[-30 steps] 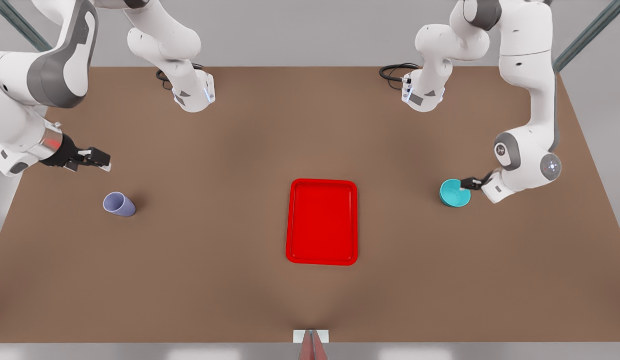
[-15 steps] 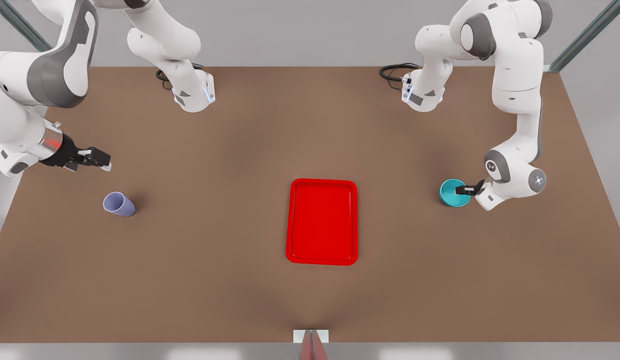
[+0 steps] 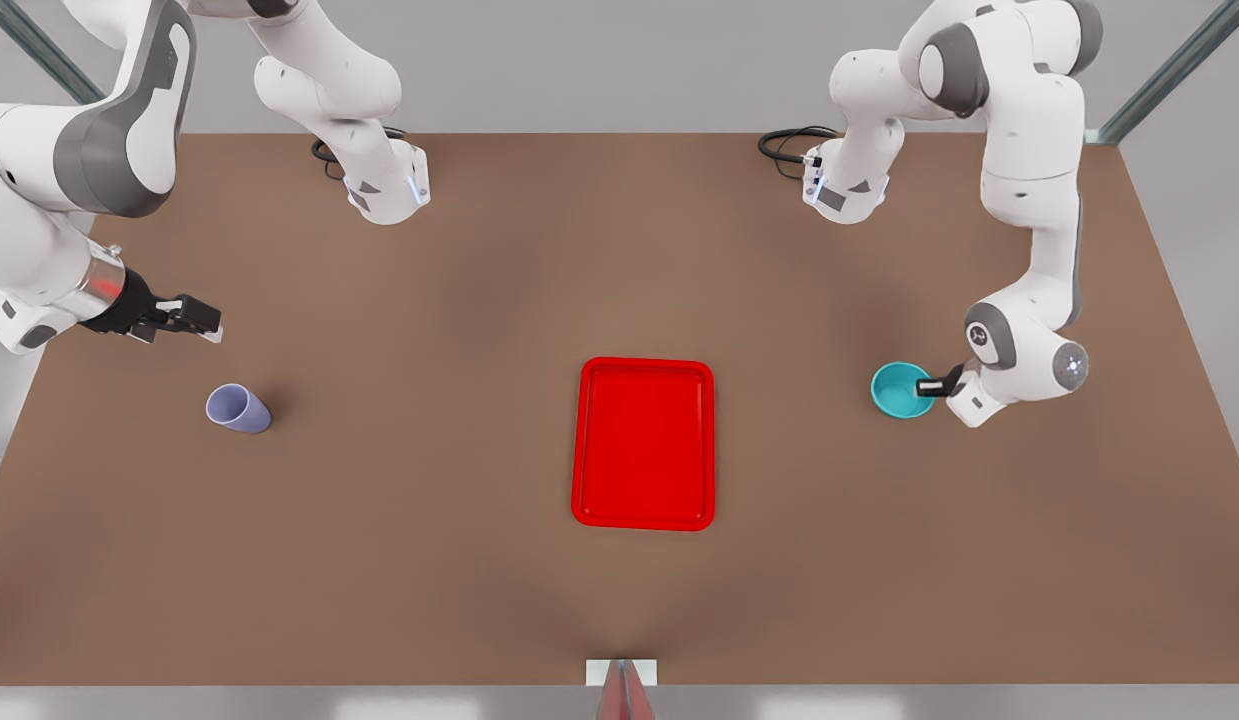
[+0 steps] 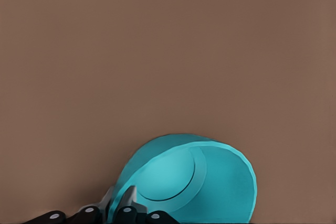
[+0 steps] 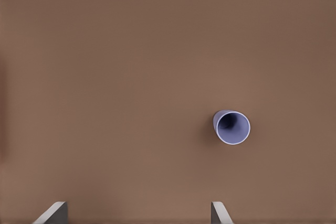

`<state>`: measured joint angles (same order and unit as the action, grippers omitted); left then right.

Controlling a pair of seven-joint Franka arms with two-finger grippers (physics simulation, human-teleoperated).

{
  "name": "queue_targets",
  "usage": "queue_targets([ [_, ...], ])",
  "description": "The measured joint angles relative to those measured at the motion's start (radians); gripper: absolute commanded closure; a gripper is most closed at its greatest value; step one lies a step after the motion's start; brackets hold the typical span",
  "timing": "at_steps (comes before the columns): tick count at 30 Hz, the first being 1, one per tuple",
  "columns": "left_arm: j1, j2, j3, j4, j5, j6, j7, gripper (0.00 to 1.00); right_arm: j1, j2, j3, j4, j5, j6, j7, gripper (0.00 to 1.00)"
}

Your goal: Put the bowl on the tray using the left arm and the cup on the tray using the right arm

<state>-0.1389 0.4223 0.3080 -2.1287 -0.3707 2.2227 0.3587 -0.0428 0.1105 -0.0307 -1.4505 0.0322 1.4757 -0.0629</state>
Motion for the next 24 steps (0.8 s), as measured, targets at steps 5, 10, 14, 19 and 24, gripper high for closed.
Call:
queue_targets([
  [5, -0.133, -0.031, -0.052, 0.041, 0.022, -0.007, -0.233, 0.79, 0.0, 0.0, 0.0, 0.001, 0.0, 0.0, 0.0, 0.0],
  [10, -0.392, -0.016, -0.098, 0.188, 0.016, -0.01, -0.821, 0.79, 0.0, 0.0, 0.0, 0.0, 0.0, 0.0, 0.0, 0.0],
  [14, -0.411, 0.135, -0.141, 0.429, -0.017, -0.014, -1.061, 0.79, 0.0, 0.001, 0.0, 0.001, 0.001, 0.0, 0.001, 0.0],
  [19, -0.447, 0.294, -0.16, 0.65, -0.053, -0.037, -1.249, 0.79, 0.001, 0.002, -0.001, 0.001, 0.002, 0.0, -0.001, 0.0],
  [24, -0.456, 0.398, -0.19, 0.685, -0.071, 0.019, -1.233, 0.14, 0.001, 0.0, 0.0, -0.002, 0.0, 0.02, 0.0, 0.0],
])
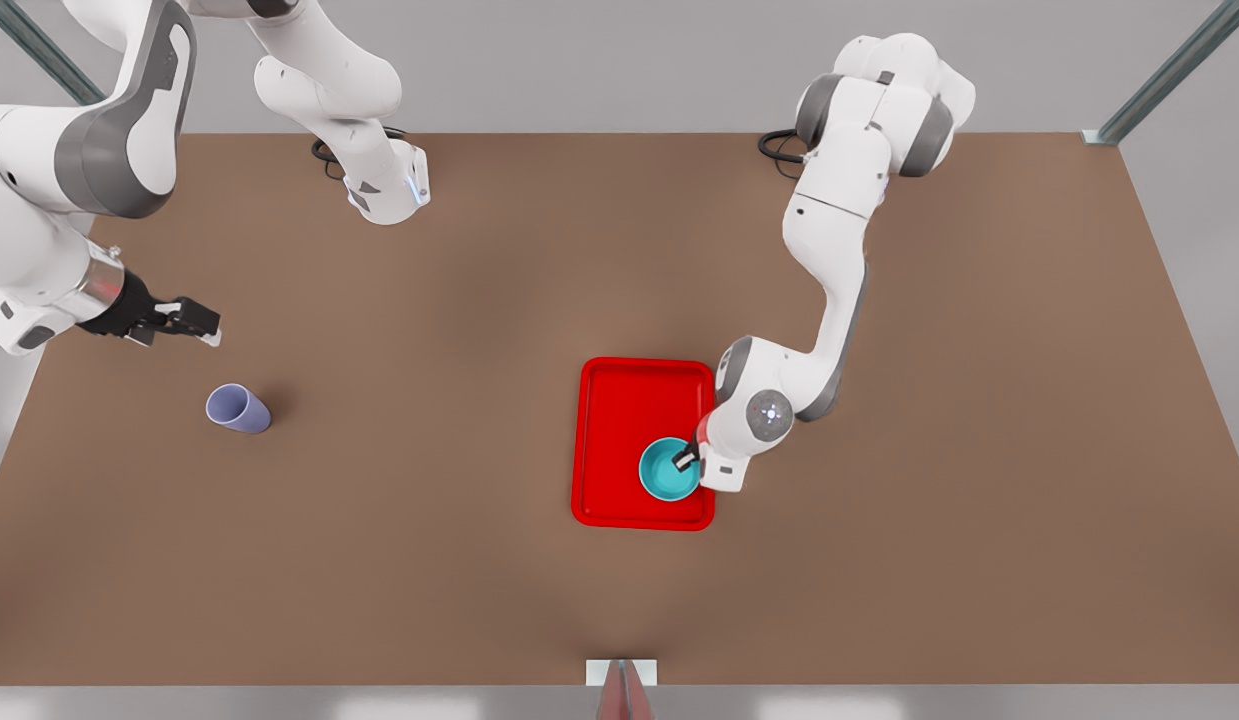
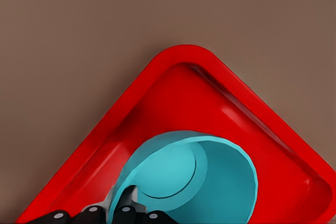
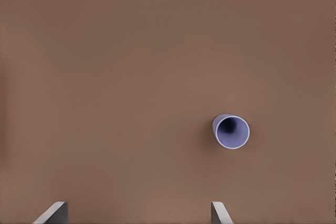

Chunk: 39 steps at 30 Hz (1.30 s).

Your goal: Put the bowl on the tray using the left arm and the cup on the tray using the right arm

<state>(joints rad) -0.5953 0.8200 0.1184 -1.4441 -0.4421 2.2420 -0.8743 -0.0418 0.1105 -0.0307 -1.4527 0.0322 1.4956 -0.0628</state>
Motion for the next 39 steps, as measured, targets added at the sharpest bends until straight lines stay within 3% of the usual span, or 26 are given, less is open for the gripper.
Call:
queue_targets([
  [1, 0.002, 0.009, 0.0, 0.009, -0.021, 0.002, 0.007, 0.0, 0.001, 0.0, 0.0, 0.0, 0.0, 0.0, 0.0, 0.0],
  [7, 0.066, -0.041, 0.007, 0.01, -0.07, -0.076, 0.107, 0.0, 0.003, 0.0, 0.002, -0.014, -0.001, 0.034, -0.003, 0.0],
  [9, 0.073, -0.141, 0.018, 0.011, -0.021, -0.278, 0.126, 0.0, 0.001, -0.003, 0.002, -0.025, 0.0, 0.046, -0.002, 0.0],
  [10, 0.102, -0.216, 0.068, 0.076, 0.02, -0.503, 0.221, 0.0, 0.001, -0.002, 0.002, -0.028, 0.0, 0.05, -0.002, 0.0],
  [11, 0.143, -0.248, 0.128, 0.187, 0.063, -0.746, 0.481, 0.0, 0.002, 0.001, 0.002, -0.036, 0.0, 0.051, -0.002, 0.0],
  [13, 0.151, -0.315, 0.205, 0.24, 0.155, -0.903, 0.865, 0.0, 0.002, 0.025, 0.002, -0.145, -0.004, 0.127, -0.002, 0.0],
  [16, 0.15, -0.354, 0.207, 0.238, 0.28, -0.95, 0.945, 0.0, -0.008, 0.059, -0.02, -0.2, -0.008, 0.176, -0.005, 0.0],
  [19, 0.15, -0.366, 0.216, 0.237, 0.339, -0.967, 0.943, 0.0, -0.017, 0.055, -0.1, -0.304, -0.009, 0.259, -0.034, 0.0],
  [25, 0.15, -0.366, 0.216, 0.234, 0.375, -0.975, 0.948, 0.0, -0.024, 0.076, -0.172, -0.416, -0.006, 0.379, -0.108, 0.0],
  [30, 0.151, -0.363, 0.214, 0.234, 0.379, -0.977, 0.942, 0.0, -0.037, 0.111, -0.214, -0.564, 0.059, 0.605, -0.253, 0.0],
  [33, 0.135, -0.364, -0.019, 0.304, 0.35, -0.958, 0.929, 0.0, -0.082, 0.181, -0.236, -0.562, 0.096, 0.692, -0.404, 0.0],
  [39, 0.142, -0.361, -0.027, 0.353, 0.285, -0.888, 0.935, 0.0, -0.104, 0.236, -0.235, -0.605, 0.135, 0.775, -0.491, 0.0],
])
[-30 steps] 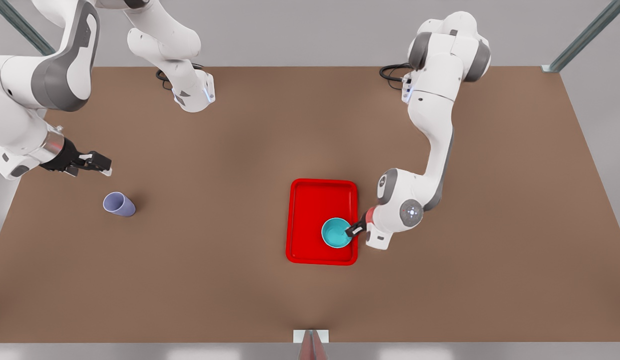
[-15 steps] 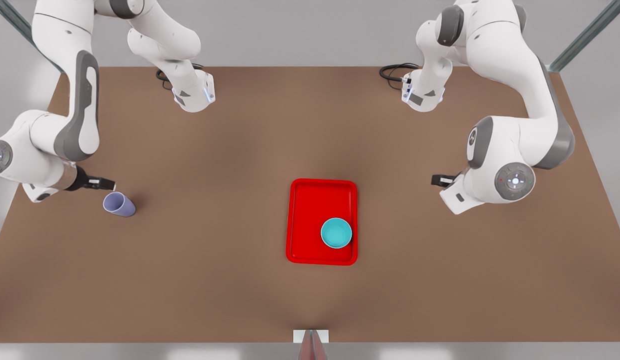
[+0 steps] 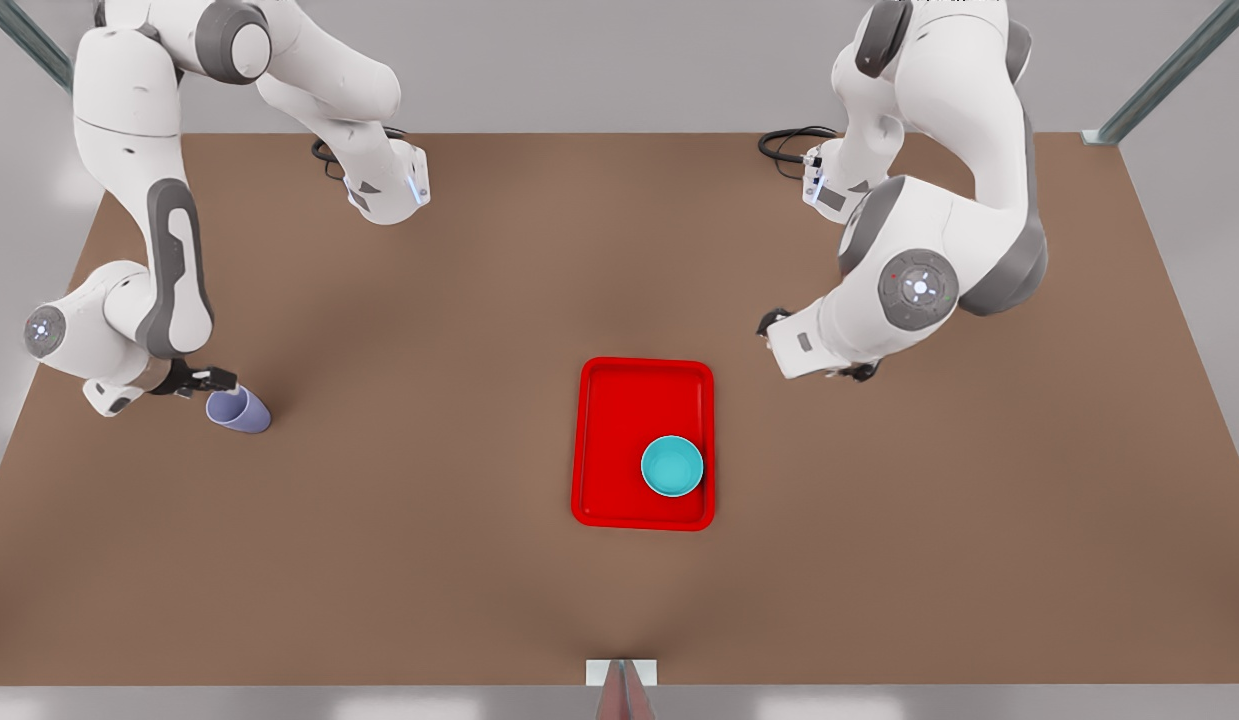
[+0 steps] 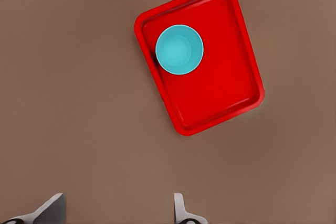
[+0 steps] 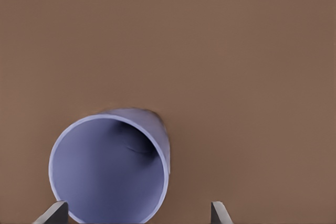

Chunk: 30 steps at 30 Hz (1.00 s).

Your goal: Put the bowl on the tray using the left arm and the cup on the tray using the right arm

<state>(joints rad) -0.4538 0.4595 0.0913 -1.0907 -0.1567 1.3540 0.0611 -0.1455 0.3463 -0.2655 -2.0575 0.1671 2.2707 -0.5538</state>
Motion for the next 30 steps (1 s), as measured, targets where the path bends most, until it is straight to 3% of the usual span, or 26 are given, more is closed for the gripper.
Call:
queue_targets([
  [13, 0.003, 0.042, 0.002, -0.006, 0.002, 0.076, 0.005, 0.0, -0.043, 0.048, 0.026, 0.005, 0.003, 0.02, -0.014, 0.02],
  [14, 0.003, 0.042, 0.003, -0.006, 0.002, 0.076, 0.005, 0.0, -0.043, 0.052, 0.026, 0.006, 0.003, 0.024, -0.014, 0.35],
  [15, 0.003, 0.042, 0.003, -0.006, 0.002, 0.076, 0.005, 0.0, -0.043, 0.055, 0.026, 0.008, 0.003, 0.024, -0.014, 0.78],
  [30, 0.003, 0.041, 0.002, -0.006, 0.001, 0.073, -0.002, 0.0, -0.043, 0.063, 0.04, 0.033, 0.004, 0.009, -0.01, 0.79],
])
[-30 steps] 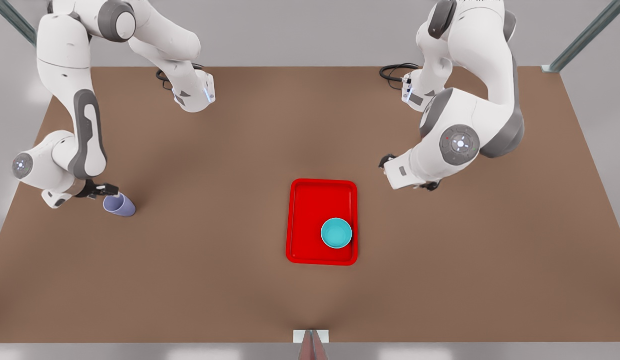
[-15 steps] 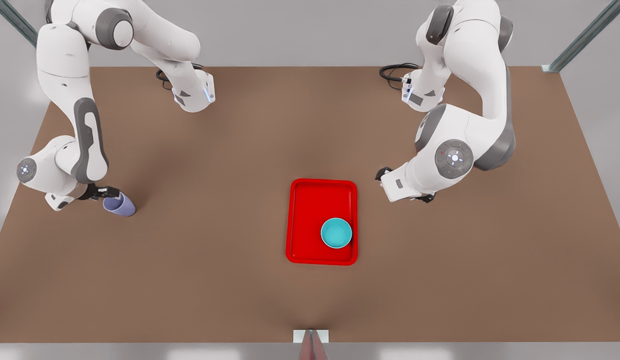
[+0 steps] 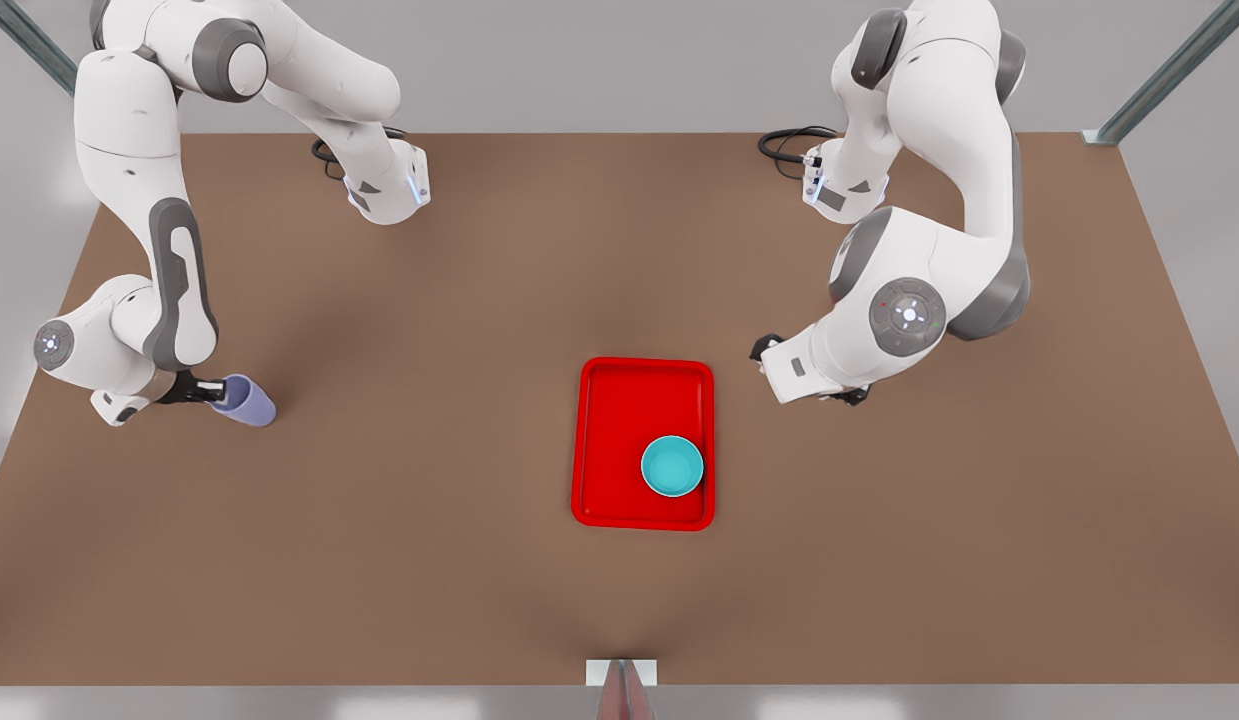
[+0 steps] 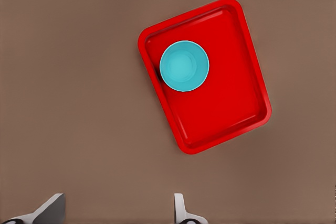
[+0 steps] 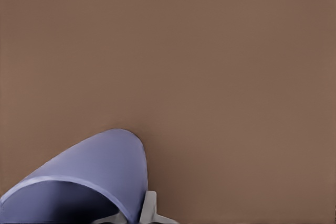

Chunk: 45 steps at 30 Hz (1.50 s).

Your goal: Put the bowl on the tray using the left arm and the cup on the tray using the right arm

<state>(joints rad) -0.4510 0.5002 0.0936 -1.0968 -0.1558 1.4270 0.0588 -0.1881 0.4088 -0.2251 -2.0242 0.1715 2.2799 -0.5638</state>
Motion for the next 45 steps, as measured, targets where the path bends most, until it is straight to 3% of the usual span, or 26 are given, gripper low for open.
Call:
queue_targets([
  [4, 0.006, -0.042, 0.024, 0.005, 0.0, -0.001, 0.002, 0.0, 0.001, -0.002, 0.015, 0.018, 0.004, -0.027, 0.007, 0.79],
  [6, 0.01, -0.046, 0.053, 0.005, -0.002, 0.003, 0.003, 0.0, 0.012, -0.009, 0.032, 0.064, 0.004, -0.12, 0.06, 0.79],
  [9, 0.033, -0.051, 0.066, 0.005, -0.005, 0.001, 0.009, 0.0, 0.036, -0.038, 0.124, 0.104, -0.022, -0.236, 0.244, 0.79],
  [11, 0.057, -0.052, 0.066, 0.004, -0.006, -0.003, 0.012, 0.0, 0.099, -0.04, 0.13, 0.178, -0.024, -0.344, 0.394, 0.79],
  [16, 0.057, -0.049, 0.066, 0.0, -0.008, -0.002, 0.012, 0.0, 0.113, -0.016, 0.394, 0.311, -0.085, -0.405, 0.824, 0.79],
  [22, 0.058, -0.043, 0.066, -0.002, -0.007, 0.002, 0.013, 0.0, 0.046, 0.182, 0.695, 0.596, -0.127, -0.43, 1.205, 0.79],
  [25, 0.058, -0.041, 0.067, -0.003, -0.006, 0.001, 0.012, 0.0, 0.039, 0.254, 0.848, 0.699, -0.244, -0.446, 1.344, 0.79],
  [28, 0.058, -0.041, 0.067, -0.003, -0.005, 0.001, 0.013, 0.0, 0.218, 0.264, 0.81, 0.764, -0.29, -0.414, 1.481, 0.79],
  [35, 0.058, -0.032, 0.074, -0.005, -0.003, 0.001, 0.01, 0.0, 0.459, 0.459, 0.822, 0.988, -0.378, -0.411, 1.603, 0.79],
  [40, 0.058, -0.025, 0.074, -0.005, -0.004, 0.001, 0.009, 0.0, 0.47, 0.463, 0.84, 0.987, -0.415, -0.527, 1.603, 0.79],
  [45, 0.058, -0.02, 0.074, -0.005, -0.005, 0.001, 0.01, 0.0, 0.492, 0.556, 0.857, 0.989, -0.472, -0.456, 1.605, 0.79],
])
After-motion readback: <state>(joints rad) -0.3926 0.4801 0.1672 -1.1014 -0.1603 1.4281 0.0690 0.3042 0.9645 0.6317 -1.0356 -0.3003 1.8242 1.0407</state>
